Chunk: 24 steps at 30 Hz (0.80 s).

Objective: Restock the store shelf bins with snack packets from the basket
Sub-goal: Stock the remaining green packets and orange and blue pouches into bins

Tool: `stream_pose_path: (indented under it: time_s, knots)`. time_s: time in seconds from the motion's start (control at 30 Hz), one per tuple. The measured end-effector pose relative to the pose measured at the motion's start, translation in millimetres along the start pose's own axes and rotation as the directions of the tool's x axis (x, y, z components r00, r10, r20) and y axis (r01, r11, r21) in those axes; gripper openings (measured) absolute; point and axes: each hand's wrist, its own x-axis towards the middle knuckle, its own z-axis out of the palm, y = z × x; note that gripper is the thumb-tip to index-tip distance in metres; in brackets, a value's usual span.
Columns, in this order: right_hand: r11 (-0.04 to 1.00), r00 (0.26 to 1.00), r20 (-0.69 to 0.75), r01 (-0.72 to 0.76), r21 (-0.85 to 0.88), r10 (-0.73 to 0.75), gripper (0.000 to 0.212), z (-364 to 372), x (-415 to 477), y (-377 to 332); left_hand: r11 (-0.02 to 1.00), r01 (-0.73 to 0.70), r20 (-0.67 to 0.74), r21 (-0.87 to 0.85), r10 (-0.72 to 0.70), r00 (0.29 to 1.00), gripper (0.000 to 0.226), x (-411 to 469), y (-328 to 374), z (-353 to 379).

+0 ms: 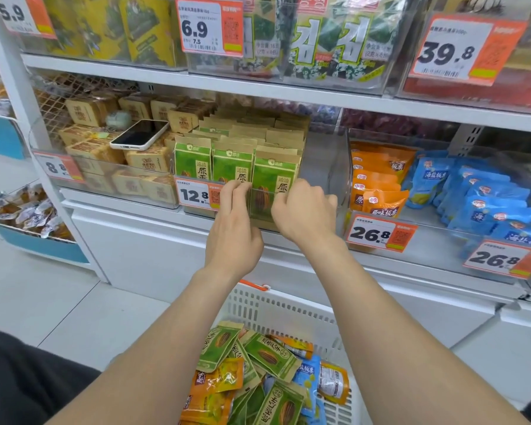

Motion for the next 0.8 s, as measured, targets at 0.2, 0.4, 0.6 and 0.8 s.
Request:
stream_pose_path:
  time_s: [0.2,0.4,0.6,0.8]
  knots:
    - [0.992,0.911,-0.394,0.100,-0.083,-0.125,0.045,17.9,-34.7,14.5,0.991,0.115,-0.063,0.065,-0.111,0.992,0.057,-35.9,-10.1,7.1]
    - [0.916,0.911,0.106,0.400,0.013,-0.399,0.019,63.0,-74.1,50.5,0.946,0.092,0.441,0.309,-0.229,0.868,0.019,-77.9,-50.9,14.8]
    - [0.908,0.716,0.627,0.418,-0.032,-0.308,0.022,96.8,-115.4,78.1,0.852,-0.065,0.709,0.519,-0.387,0.590,0.013,-124.7,-81.8,19.1]
    - [0.887,0.602,0.764,0.454,-0.087,-0.233,0.019,124.0,-133.9,85.5,0.758,-0.072,0.695,0.649,-0.551,0.462,0.048,-160.8,-96.8,29.7]
